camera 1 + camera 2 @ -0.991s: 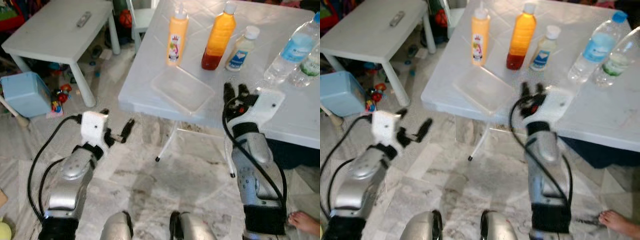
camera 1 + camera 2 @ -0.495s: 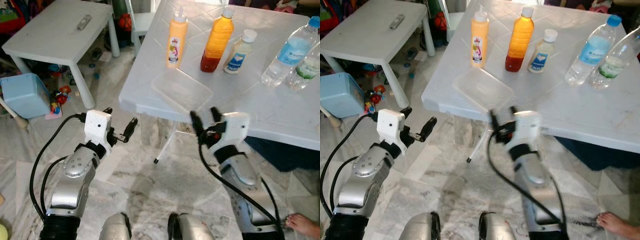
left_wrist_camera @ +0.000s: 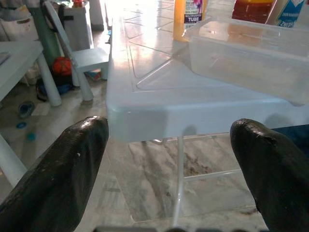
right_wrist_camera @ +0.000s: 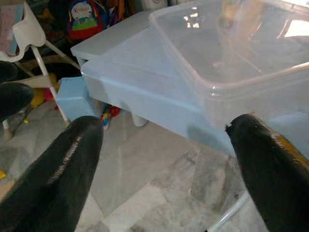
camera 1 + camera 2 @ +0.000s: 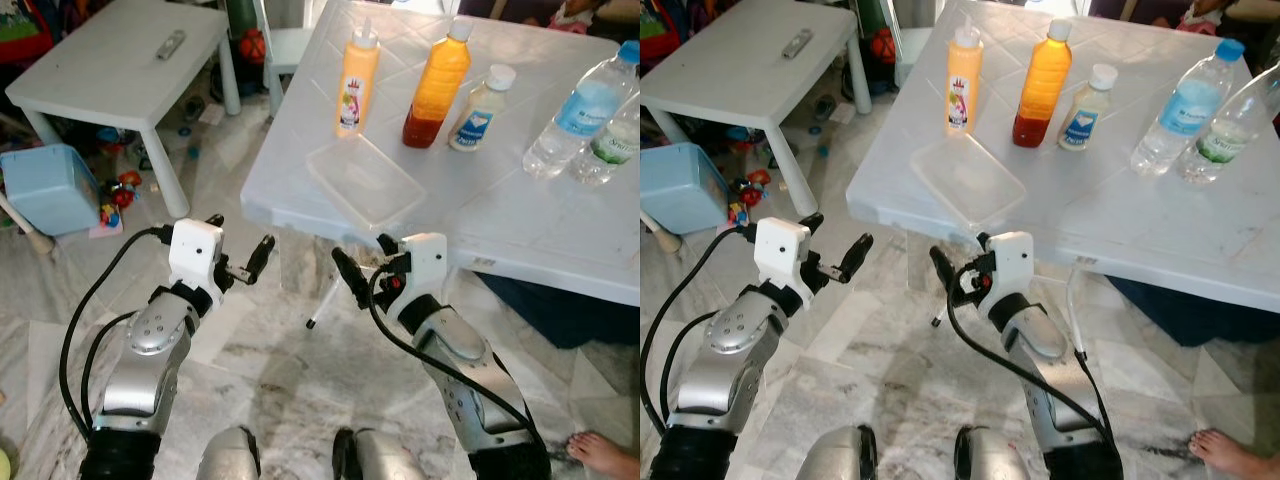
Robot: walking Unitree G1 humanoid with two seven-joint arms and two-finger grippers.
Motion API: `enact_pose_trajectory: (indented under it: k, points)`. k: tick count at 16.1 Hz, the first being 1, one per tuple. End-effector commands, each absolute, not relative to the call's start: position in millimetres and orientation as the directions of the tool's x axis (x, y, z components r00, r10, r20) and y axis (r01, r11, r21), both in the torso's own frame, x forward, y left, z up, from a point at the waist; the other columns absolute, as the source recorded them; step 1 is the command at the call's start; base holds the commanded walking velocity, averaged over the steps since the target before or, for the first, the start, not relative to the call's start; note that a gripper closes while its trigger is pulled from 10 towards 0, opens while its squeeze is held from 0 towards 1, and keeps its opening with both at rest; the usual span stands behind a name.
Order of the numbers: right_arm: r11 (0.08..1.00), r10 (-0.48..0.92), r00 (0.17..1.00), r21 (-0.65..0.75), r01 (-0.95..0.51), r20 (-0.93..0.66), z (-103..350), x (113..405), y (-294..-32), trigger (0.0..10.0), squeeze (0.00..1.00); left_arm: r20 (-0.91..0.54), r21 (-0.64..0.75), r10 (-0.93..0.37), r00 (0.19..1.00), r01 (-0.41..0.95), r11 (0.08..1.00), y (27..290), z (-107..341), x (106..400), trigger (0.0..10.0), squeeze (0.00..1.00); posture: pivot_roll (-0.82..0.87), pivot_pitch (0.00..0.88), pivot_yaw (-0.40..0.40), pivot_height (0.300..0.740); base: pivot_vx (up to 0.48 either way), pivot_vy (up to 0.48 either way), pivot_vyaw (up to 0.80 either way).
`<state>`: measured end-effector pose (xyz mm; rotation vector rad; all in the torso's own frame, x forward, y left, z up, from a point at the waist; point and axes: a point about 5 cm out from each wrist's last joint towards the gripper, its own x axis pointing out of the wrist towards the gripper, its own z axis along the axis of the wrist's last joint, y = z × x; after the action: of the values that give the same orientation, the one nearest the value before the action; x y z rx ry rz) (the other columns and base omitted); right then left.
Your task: Restocking fridge
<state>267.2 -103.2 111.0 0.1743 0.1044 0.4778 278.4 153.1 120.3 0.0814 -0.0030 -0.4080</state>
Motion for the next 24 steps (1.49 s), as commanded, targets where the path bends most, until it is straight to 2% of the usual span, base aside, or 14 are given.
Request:
enact_pose_trajectory:
  k: [1, 7, 13, 18, 24]
  points:
    - [0.876, 0.456, 0.887, 0.206, -0.435, -0.068, 108.9, 270.5, -106.8, 10.0, 1.0, -0.023, 0.092, -0.398, 0.917, 0.399, 0.912, 152.7, 118.2, 277.3, 10.0, 0.0, -0.01, 0.104, -0.045, 0.74, 0.0, 0.0, 0.0]
    - [0.891, 0.422, 0.906, 0.193, -0.411, -0.017, 115.3, 296.0, -116.1, 10.0, 1.0, -0.022, 0.11, -0.398, 0.917, 0.398, 0.911, 152.8, 118.7, 278.6, 10.0, 0.0, 0.0, 0.114, -0.041, 0.74, 0.0, 0.0, 0.0]
    - [0.86, 0.471, 0.881, 0.199, -0.47, 0.046, 126.5, 313.8, -100.7, 10.0, 1.0, -0.02, 0.149, -0.407, 0.913, 0.406, 0.902, 151.9, 119.6, 278.5, 10.0, 0.0, 0.01, 0.114, -0.04, 0.74, 0.0, 0.0, 0.0]
    - [0.843, 0.496, 0.868, 0.218, -0.491, 0.038, 120.3, 307.1, -97.9, 10.0, 1.0, -0.022, 0.154, -0.409, 0.912, 0.407, 0.9, 151.2, 118.4, 277.7, 10.0, 0.0, 0.01, 0.115, -0.042, 0.74, 0.0, 0.0, 0.0]
    - [0.793, 0.57, 0.821, 0.248, -0.556, 0.017, 118.6, 279.3, -100.7, 10.0, 1.0, -0.036, 0.148, -0.407, 0.913, 0.407, 0.901, 151.3, 114.3, 278.9, 10.0, 0.0, -0.01, 0.108, -0.038, 0.74, 0.0, 0.0, 0.0]
